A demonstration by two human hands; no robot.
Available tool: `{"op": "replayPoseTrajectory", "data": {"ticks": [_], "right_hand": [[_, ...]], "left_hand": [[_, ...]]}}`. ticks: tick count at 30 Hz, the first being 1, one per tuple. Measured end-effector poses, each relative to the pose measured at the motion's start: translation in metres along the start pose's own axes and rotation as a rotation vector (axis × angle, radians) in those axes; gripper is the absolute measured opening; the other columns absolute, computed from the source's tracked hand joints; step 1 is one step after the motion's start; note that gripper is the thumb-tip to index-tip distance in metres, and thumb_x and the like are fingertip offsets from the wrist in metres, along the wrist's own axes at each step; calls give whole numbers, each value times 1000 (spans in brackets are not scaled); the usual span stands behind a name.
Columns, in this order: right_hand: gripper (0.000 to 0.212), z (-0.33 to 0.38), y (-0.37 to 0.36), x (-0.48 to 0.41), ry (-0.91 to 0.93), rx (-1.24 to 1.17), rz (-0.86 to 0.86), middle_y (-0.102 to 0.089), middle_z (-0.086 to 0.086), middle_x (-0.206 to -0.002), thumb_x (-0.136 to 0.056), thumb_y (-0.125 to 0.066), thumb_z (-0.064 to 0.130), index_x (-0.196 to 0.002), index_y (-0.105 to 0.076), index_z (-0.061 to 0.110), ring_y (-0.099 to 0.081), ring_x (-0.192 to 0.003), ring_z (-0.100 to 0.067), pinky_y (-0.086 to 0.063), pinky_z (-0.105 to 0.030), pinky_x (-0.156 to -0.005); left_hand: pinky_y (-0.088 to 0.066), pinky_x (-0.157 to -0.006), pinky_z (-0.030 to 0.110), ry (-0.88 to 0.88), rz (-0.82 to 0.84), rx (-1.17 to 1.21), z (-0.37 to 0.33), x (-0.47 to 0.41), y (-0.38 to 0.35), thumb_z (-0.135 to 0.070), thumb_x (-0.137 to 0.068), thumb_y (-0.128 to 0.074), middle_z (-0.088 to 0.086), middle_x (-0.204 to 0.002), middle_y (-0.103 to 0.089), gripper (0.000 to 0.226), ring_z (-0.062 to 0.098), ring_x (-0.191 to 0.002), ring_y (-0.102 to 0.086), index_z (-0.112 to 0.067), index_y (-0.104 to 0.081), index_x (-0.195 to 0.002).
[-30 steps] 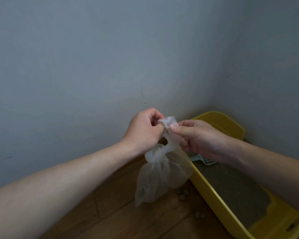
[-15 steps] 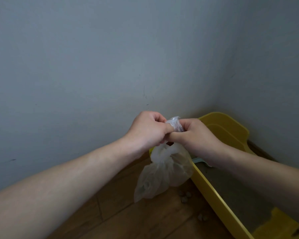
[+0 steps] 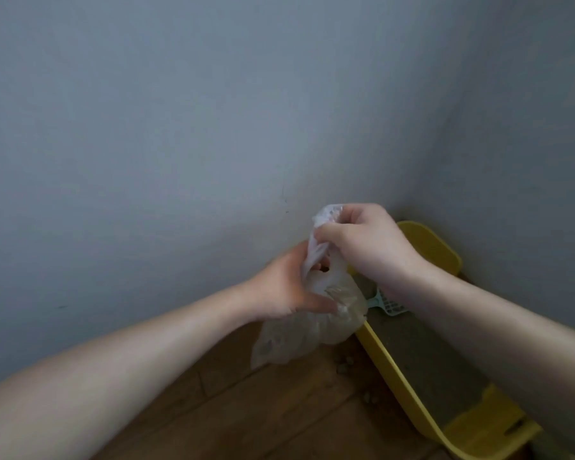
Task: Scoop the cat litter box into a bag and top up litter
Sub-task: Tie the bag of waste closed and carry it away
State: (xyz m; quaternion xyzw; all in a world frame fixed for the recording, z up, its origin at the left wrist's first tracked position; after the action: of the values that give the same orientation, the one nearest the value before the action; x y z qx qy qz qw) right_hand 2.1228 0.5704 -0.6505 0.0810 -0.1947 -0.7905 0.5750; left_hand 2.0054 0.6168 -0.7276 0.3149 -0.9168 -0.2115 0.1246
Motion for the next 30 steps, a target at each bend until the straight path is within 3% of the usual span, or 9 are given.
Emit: {"op": "replayPoseTrajectory", "data": {"ticks": [4,6,8,10,12,19,24,27,30], "right_hand": [[20,57,19,19,-37,17,-28,-62,-17,-64,-79,-67,16,-78,-62,-4,-59,-58,-24,-45,-36,-54],[22,95,33,31,-43,22,-41,-65,-22,-71,-78,-67,18,-80,-62,-3,-63,-65,-35,-51,-45,-57],[21,137,49,43,-55,23,-47,-67,-23,-79,-78,-67,19,-82,-64,-1,-65,-74,-36,-54,-48,-62],[21,182,66,55,-53,7,-42,-63,-20,-70,-78,-67,18,-81,-62,-2,-57,-62,-36,-48,-43,-55],[22,233,87,67,-54,-19,-42,-53,-10,-61,-78,-67,15,-79,-60,-5,-46,-52,-21,-39,-32,-51],[28,417,160,112,-52,-109,33,-49,-9,-64,-76,-70,16,-83,-58,-9,-42,-60,-20,-36,-36,-58],[30,525,187,149,26,-157,139,-55,-10,-65,-73,-72,17,-81,-59,-9,-48,-60,-21,-41,-39,-61],[27,576,187,172,92,-171,253,-61,-14,-66,-74,-73,15,-81,-62,-8,-53,-61,-22,-46,-40,-64],[30,619,175,194,156,-154,390,-69,-25,-80,-74,-74,18,-85,-65,-9,-59,-64,-26,-54,-51,-69]], "left_hand": [[-41,-89,19,82,-70,-166,-47,13,22,-39,-68,-87,-15,-124,-53,88,2,-112,-50,-33,-39,-142],[-44,-81,19,119,-102,-111,-76,25,37,-46,-63,-87,-16,-115,-59,80,4,-107,-57,-33,-47,-132],[-49,-79,22,136,-139,-66,-111,39,56,-52,-61,-83,-15,-110,-65,71,2,-102,-60,-33,-54,-123],[-49,-74,18,145,-190,5,-151,55,74,-38,-65,-85,-18,-101,-67,54,-2,-94,-62,-36,-59,-112],[-44,-69,11,158,-265,90,-196,73,94,-23,-69,-85,-22,-93,-64,48,-7,-87,-60,-39,-57,-104],[-43,-81,4,138,-407,112,-360,145,161,-30,-70,-84,-24,-111,-59,58,-2,-105,-56,-53,-48,-109],[-53,-89,22,87,-574,113,-453,202,203,-31,-70,-84,-16,-112,-62,58,10,-105,-61,-39,-54,-118],[-56,-89,26,89,-703,127,-494,239,223,-30,-71,-83,-14,-114,-62,57,12,-106,-62,-35,-54,-120],[-58,-88,31,119,-832,142,-520,279,239,-34,-70,-82,-14,-113,-63,57,13,-105,-63,-36,-55,-119]]}}
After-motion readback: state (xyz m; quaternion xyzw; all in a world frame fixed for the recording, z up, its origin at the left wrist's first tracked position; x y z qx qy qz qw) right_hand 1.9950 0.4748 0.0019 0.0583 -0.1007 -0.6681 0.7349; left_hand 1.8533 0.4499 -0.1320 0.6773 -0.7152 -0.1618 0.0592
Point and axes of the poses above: each hand's wrist, its own x-axis away from the middle knuckle, its own y-axis out of the back of the hand, z = x × y, the point moved 4 cm from there along -x, towards the middle knuckle
